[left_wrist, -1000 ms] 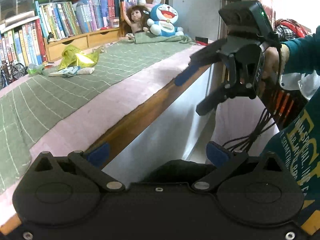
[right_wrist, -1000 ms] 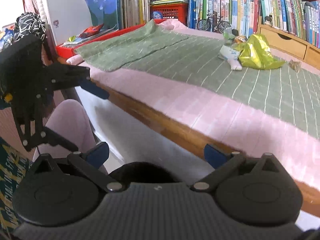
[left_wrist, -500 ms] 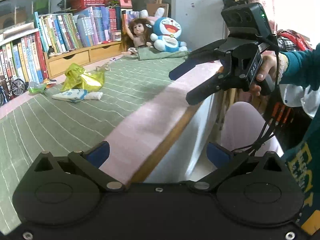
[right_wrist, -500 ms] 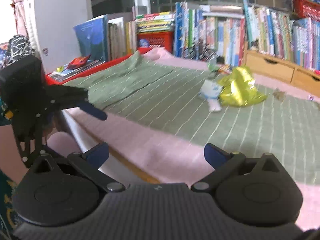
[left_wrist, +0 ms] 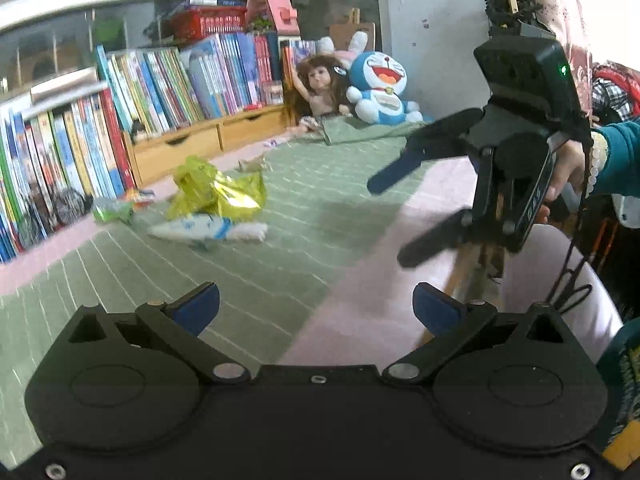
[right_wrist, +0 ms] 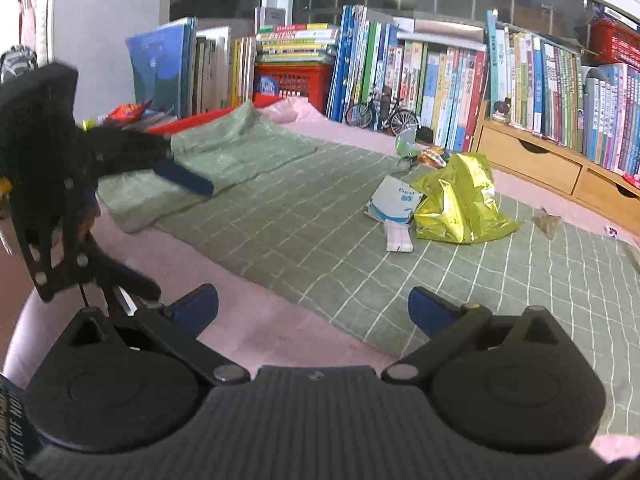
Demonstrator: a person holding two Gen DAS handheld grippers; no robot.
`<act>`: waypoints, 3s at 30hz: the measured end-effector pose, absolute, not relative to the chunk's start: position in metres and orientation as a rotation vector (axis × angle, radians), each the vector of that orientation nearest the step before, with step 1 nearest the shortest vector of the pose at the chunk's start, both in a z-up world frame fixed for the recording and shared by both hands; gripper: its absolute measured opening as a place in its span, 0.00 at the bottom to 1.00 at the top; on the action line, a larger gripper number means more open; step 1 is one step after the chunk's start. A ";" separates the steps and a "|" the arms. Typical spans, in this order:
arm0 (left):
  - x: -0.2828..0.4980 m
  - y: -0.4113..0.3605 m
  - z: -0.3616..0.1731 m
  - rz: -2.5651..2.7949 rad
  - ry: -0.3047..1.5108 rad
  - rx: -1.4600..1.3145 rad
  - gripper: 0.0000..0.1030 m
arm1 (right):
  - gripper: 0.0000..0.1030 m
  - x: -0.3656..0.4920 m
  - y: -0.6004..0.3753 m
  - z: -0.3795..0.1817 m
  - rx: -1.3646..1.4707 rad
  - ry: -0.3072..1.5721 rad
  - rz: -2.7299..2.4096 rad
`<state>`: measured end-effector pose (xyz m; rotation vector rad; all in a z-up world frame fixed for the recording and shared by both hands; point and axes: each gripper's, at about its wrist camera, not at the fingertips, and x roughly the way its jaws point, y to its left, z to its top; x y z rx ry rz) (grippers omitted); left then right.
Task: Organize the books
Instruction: 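Raise both empty tools back over the bed toward the snacks, then grasp the small white packet with the right tool while the left tool approaches the white bag, then grasp the white printed bag with the left tool while the right tool holds the packet, then carry the white bag and small packet in both tools past the bed edge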
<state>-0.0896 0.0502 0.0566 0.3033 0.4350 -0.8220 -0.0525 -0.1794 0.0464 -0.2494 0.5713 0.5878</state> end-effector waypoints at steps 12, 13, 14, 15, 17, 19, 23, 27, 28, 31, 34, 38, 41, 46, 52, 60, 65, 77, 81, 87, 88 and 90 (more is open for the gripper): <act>-0.026 0.045 0.061 -0.799 0.425 0.234 1.00 | 1.00 0.004 -0.176 0.027 -0.223 0.617 0.490; -0.017 0.046 0.060 -0.795 0.430 0.218 1.00 | 1.00 0.011 -0.176 0.025 -0.206 0.623 0.480; -0.007 0.047 0.060 -0.789 0.433 0.203 1.00 | 1.00 0.019 -0.178 0.023 -0.187 0.629 0.470; 0.004 0.048 0.059 -0.779 0.439 0.187 1.00 | 1.00 0.025 -0.179 0.022 -0.171 0.632 0.462; 0.025 0.051 0.055 -0.757 0.462 0.149 1.00 | 1.00 0.040 -0.183 0.019 -0.133 0.627 0.442; 0.046 0.055 0.050 -0.739 0.500 0.092 1.00 | 1.00 0.053 -0.187 0.017 -0.097 0.625 0.428; 0.077 0.066 0.037 -0.705 0.551 0.014 1.00 | 0.93 0.073 -0.186 0.016 -0.112 0.600 0.413; 0.092 0.067 0.032 -0.705 0.529 0.056 1.00 | 0.79 0.082 -0.175 0.012 -0.151 0.595 0.450; 0.095 0.065 0.032 -0.712 0.524 0.066 1.00 | 0.77 0.083 -0.172 0.011 -0.159 0.594 0.455; 0.102 0.057 0.033 -0.729 0.510 0.105 1.00 | 0.70 0.086 -0.161 0.004 -0.214 0.596 0.458; 0.112 0.047 0.032 -0.748 0.517 0.150 1.00 | 0.56 0.089 -0.161 -0.003 -0.200 0.612 0.456; 0.133 0.033 0.023 -0.726 0.572 0.147 1.00 | 0.27 0.088 -0.168 -0.002 -0.174 0.628 0.451; 0.145 0.026 0.018 -0.721 0.601 0.107 1.00 | 0.27 0.082 -0.173 -0.001 -0.174 0.634 0.450; 0.153 0.001 0.013 -0.693 0.655 0.098 1.00 | 0.27 0.067 -0.183 -0.001 -0.191 0.632 0.433; 0.155 -0.020 0.006 -0.542 0.709 -0.005 1.00 | 0.28 0.055 -0.192 -0.001 -0.192 0.620 0.412; 0.153 -0.036 0.003 -0.371 0.662 0.104 0.60 | 0.29 0.046 -0.200 -0.001 -0.171 0.613 0.408; 0.141 -0.031 0.009 -0.410 0.620 0.140 0.24 | 0.29 0.046 -0.200 -0.001 -0.165 0.612 0.410; 0.112 -0.014 0.016 -0.467 0.617 0.104 0.13 | 0.28 0.035 -0.198 0.002 -0.163 0.619 0.402; 0.094 0.000 0.020 -0.465 0.618 0.057 0.13 | 0.28 0.027 -0.198 0.007 -0.160 0.618 0.410; 0.064 0.019 0.029 -0.478 0.615 0.044 0.13 | 0.28 0.014 -0.194 0.012 -0.177 0.609 0.401; 0.058 0.021 0.031 -0.481 0.613 0.047 0.13 | 0.28 0.012 -0.194 0.013 -0.170 0.612 0.407; 0.045 0.024 0.035 -0.491 0.612 0.044 0.13 | 0.28 0.006 -0.194 0.015 -0.163 0.613 0.415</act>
